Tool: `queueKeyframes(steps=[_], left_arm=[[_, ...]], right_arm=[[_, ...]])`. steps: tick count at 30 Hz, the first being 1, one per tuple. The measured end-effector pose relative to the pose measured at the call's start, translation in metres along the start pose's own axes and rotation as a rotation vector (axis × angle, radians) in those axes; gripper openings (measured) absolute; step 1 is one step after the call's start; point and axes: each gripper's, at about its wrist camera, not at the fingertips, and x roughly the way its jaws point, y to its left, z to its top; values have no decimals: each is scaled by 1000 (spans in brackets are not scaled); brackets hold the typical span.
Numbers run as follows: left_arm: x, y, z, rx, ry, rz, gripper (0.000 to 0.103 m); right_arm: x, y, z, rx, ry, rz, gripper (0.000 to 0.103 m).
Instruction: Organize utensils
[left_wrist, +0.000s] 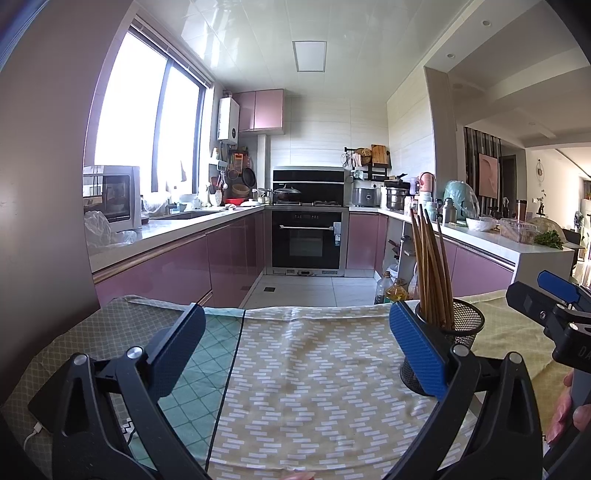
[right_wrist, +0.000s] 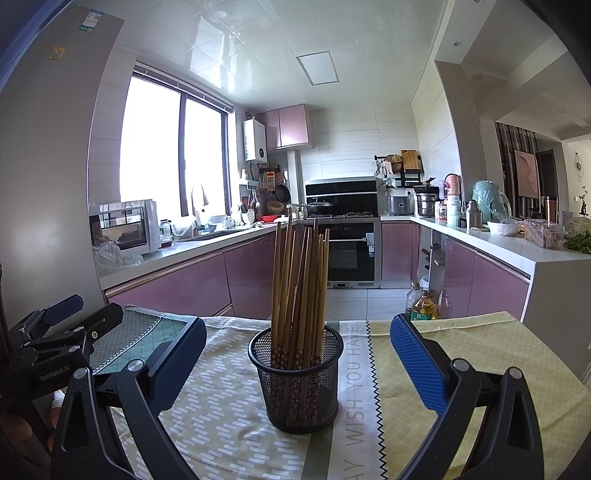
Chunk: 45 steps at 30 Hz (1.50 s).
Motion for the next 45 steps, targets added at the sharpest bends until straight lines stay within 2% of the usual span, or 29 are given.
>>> queueKeyframes(steps=[45], left_arm=[[1, 4, -5, 9, 13, 0, 98]], right_arm=[[4, 1, -2, 2, 9, 2, 96]])
